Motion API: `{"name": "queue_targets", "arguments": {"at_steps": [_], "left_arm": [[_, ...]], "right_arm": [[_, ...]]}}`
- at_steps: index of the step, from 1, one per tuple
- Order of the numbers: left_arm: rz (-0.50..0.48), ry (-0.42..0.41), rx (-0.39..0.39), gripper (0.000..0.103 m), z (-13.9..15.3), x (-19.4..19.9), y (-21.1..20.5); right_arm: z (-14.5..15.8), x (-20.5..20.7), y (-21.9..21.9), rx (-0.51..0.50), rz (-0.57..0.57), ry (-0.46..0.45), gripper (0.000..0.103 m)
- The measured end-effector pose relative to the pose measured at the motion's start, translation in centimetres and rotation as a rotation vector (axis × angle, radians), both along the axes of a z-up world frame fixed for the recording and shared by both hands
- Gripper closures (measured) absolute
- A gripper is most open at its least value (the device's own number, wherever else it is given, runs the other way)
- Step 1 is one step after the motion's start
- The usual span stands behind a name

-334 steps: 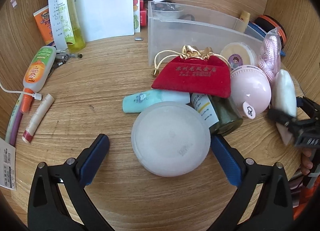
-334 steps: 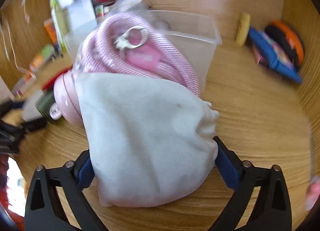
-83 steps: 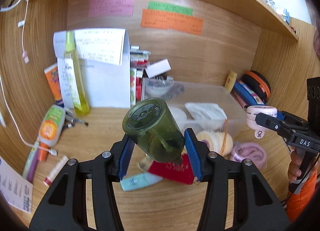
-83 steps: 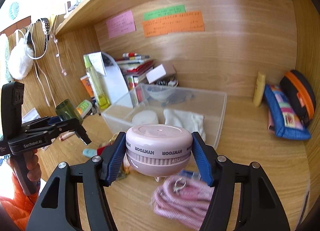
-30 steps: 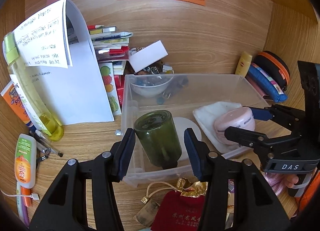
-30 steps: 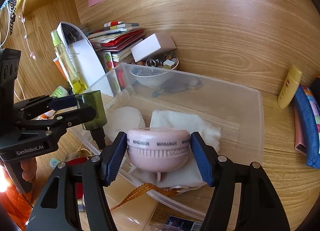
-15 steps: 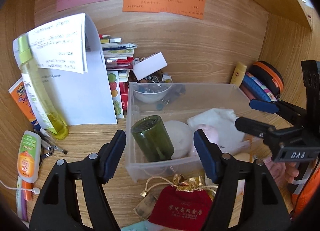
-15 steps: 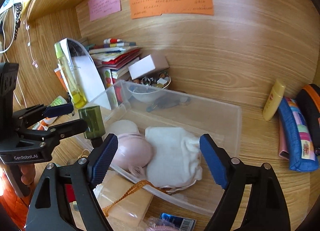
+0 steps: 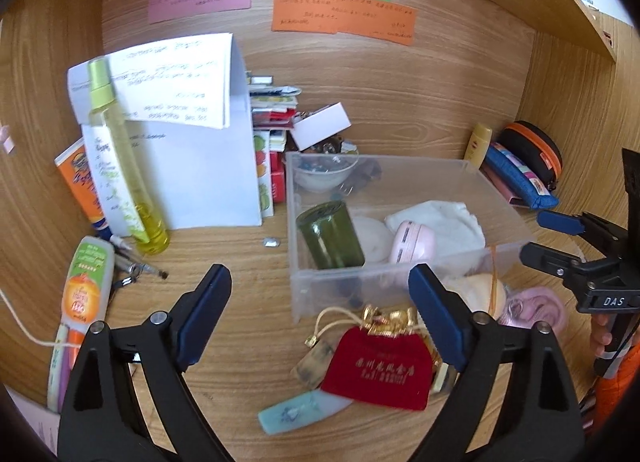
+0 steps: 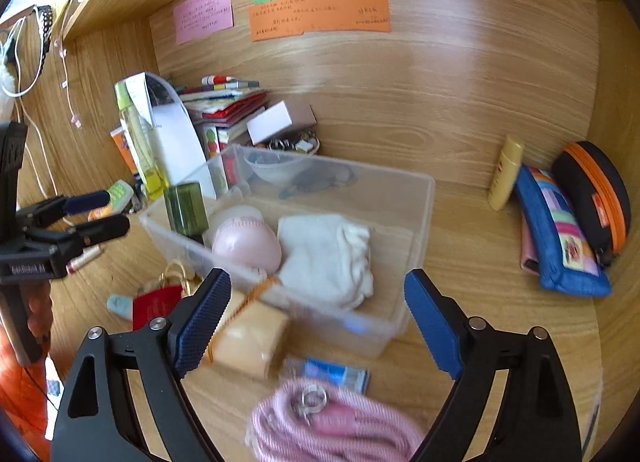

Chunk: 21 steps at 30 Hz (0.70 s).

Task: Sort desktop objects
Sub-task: 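Withdraw both tools from the box toward the remaining items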

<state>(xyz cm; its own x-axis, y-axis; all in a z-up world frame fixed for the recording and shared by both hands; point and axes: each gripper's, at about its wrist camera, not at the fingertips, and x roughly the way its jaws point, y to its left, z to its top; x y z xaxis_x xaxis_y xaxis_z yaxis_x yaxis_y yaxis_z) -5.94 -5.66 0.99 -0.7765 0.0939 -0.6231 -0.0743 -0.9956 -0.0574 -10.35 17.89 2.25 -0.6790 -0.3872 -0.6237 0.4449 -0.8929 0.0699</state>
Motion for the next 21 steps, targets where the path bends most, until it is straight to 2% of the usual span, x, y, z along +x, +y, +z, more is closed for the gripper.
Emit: {"name": "queue_targets", "arguments": {"at_steps": [8, 12, 16, 21], "left_arm": [[0.024, -0.091, -0.032, 0.012, -2.5, 1.9, -1.4], [0.042, -0.139, -0.024, 0.012, -4.0, 2.7, -2.2], [0.043, -0.181, -0.012, 0.012, -5.4, 3.3, -2.8], [0.029, -0.220, -0.021, 0.012, -6.8, 3.9, -2.6]], "right_arm": [[-1.7, 2.5, 1.2, 0.050, -0.017, -0.038, 0.016], [-2.7, 3.2, 1.5, 0.040, -0.021, -0.084, 0.016], [-3.3, 4.4, 0.8, -0.003, 0.011, -0.110, 0.016], [-3.3, 6.1, -1.7, 0.000, 0.077, -0.096, 0.016]]}}
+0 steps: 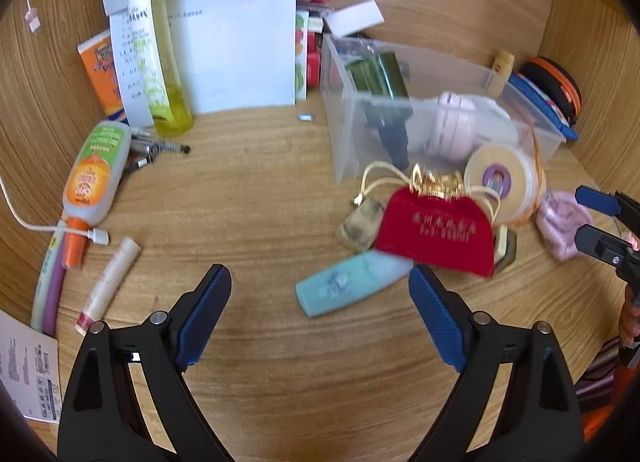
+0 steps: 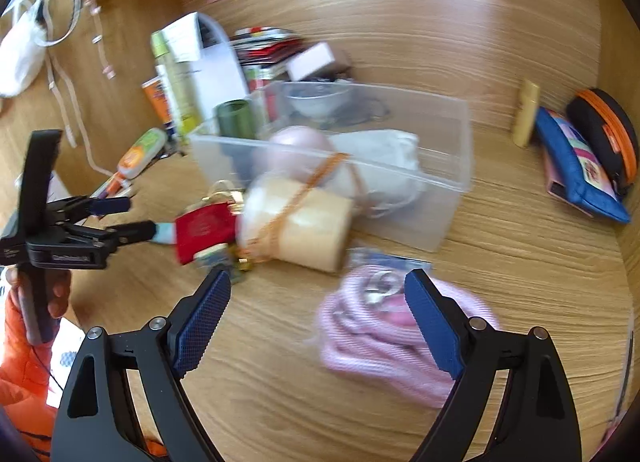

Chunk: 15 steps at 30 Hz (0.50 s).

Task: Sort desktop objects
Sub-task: 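Withdraw both tools from the box toward the remaining items, then grasp the light blue tube with the left tool while the right tool grasps the beige block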

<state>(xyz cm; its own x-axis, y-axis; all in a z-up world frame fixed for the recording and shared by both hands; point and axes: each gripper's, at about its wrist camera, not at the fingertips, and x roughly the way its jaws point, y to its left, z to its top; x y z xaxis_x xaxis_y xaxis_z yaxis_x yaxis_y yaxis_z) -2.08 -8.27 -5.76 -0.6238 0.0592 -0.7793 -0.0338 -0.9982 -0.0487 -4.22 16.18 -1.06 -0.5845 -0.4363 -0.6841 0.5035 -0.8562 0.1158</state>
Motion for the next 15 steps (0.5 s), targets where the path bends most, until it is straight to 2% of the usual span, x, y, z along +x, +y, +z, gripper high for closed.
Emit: {"name": "queue_targets", "arguments": {"at_steps": [4, 8, 14, 15], "left_arm": [[-0.027, -0.044, -0.009, 0.012, -1.1, -0.3, 0.3], [-0.062, -0.077, -0.044, 0.012, -1.7, -1.0, 0.7], [-0.132, -0.061, -0.124, 0.012, -1.4, -1.9, 1.9], [-0.140, -0.059, -0.133, 0.017, -1.4, -2.1, 2.0]], "right_arm": [[-0.4, 0.8, -1.9, -0.014, 0.063, -0.016, 0.016], [-1.6, 0.8, -3.9, 0.013, 0.112, -0.051, 0.017], [-2.9, 0.1, -5.9, 0.037, 0.172, -0.099, 0.037], [-3.0, -0.2, -6.3, 0.044, 0.180, -0.106, 0.043]]}}
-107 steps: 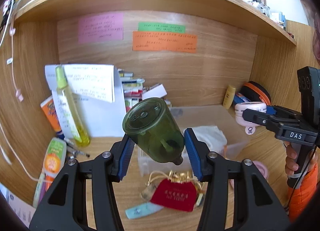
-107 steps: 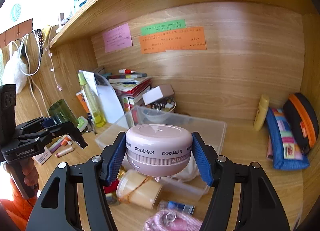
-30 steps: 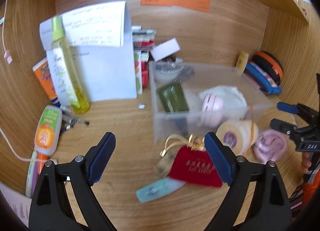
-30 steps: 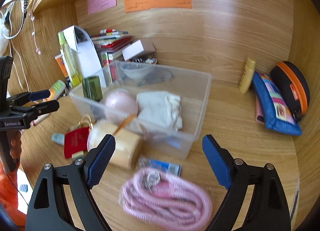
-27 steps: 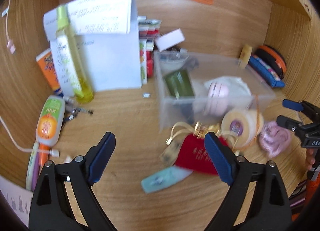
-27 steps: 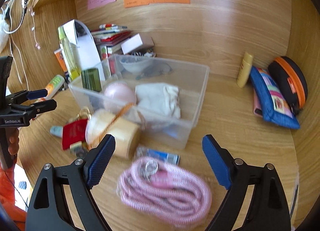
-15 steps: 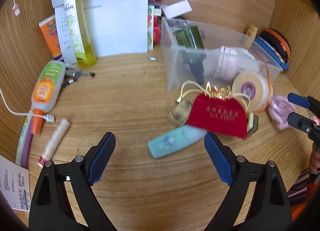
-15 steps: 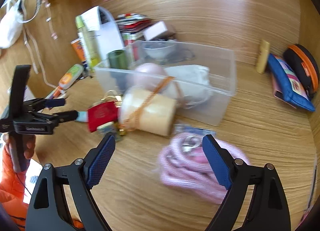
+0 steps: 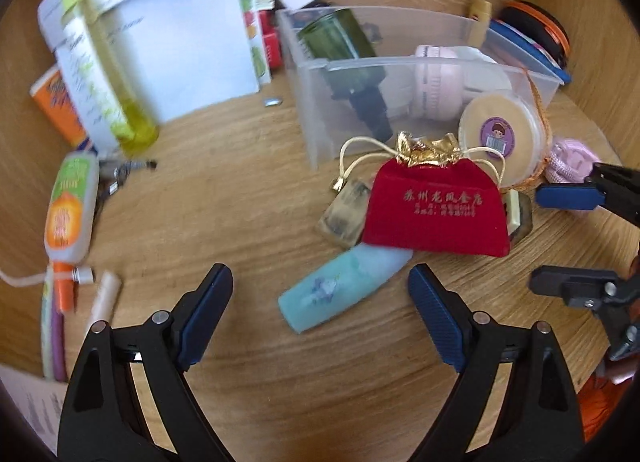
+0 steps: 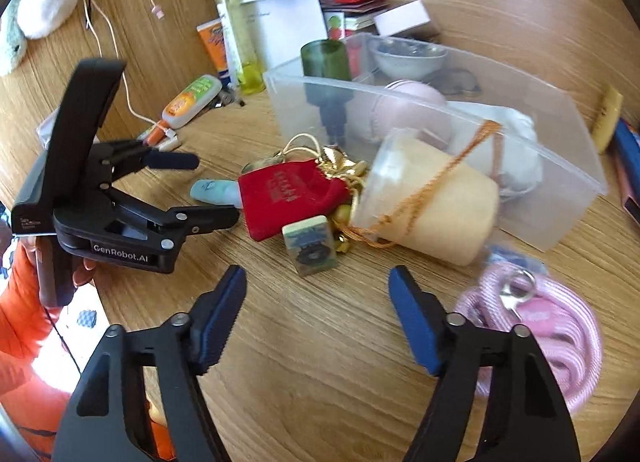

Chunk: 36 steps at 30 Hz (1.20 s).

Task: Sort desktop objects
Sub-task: 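Grasp the light blue tube with the left tool while the right tool grasps the beige block, then lift and carry the blue tube and beige block with both tools into the box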

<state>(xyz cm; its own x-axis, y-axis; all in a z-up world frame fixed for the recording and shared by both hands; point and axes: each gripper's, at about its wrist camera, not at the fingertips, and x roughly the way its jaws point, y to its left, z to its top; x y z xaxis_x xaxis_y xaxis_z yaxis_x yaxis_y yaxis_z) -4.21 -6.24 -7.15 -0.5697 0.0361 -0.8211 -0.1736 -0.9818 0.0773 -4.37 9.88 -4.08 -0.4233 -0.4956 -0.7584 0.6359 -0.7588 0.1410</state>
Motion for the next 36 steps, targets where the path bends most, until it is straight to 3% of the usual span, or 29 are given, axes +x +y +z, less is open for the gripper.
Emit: {"name": "queue_targets", "arguments": {"at_steps": [2, 8, 14, 21, 29, 36], "left_arm": [[-0.028, -0.017, 0.007, 0.028, -0.2, -0.4, 0.0], [-0.063, -0.029, 0.070, 0.039, -0.2, -0.8, -0.5], [-0.084, -0.017, 0.076, 0.055, 0.0, -0.2, -0.2], [-0.082, -0.015, 0.101, 0.079, 0.2, 0.6, -0.2], [-0.065, 0.005, 0.119, 0.079, 0.5, 2.0, 0.9], [-0.014, 0.066, 0.176, 0.079, 2.8, 3.3, 0.0]], "right_arm": [[-0.2, -0.3, -0.4, 0.009, 0.013, -0.011, 0.050], [-0.4, -0.8, -1.6, 0.034, 0.029, -0.005, 0.057], [-0.7, -1.3, -2.2, 0.052, 0.019, -0.004, 0.078], [-0.3, -1.0, -1.8, 0.030, 0.022, -0.004, 0.078], [1.0, -0.1, -0.4, -0.005, 0.003, 0.026, 0.078], [2.6, 0.4, 1.3, -0.037, -0.022, 0.061, 0.078]]}}
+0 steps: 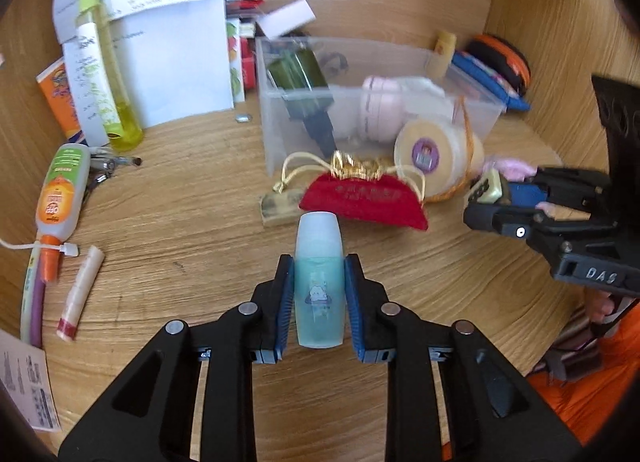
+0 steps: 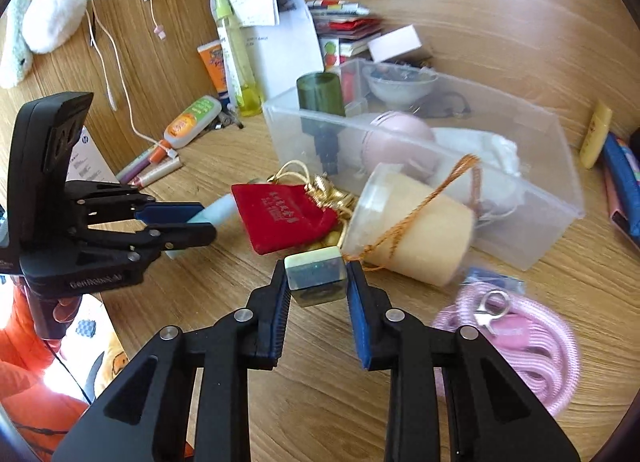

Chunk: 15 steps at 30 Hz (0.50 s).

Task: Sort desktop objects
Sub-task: 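Lift and carry the blue tube and beige block with both tools into the box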

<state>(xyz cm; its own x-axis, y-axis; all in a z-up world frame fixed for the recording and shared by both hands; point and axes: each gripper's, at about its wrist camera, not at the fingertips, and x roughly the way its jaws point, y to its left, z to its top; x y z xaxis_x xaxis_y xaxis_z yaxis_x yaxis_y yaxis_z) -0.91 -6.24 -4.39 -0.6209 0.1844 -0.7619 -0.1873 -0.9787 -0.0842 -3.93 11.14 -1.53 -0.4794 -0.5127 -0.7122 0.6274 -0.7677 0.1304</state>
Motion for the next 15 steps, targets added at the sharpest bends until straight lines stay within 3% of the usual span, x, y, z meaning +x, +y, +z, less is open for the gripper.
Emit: {"name": "queue_targets", "arguments": {"at_steps": [9, 15], "left_arm": [[0.042, 0.118, 0.010, 0.079, 3.5, 0.3, 0.7], [0.038, 0.154, 0.027, 0.079, 4.8, -1.3, 1.8]], "right_arm": [[2.0, -0.4, 1.5, -0.055, -0.017, 0.052, 0.078], [3.2, -0.7, 2.3, -0.087, -0.035, 0.081, 0.078]]}}
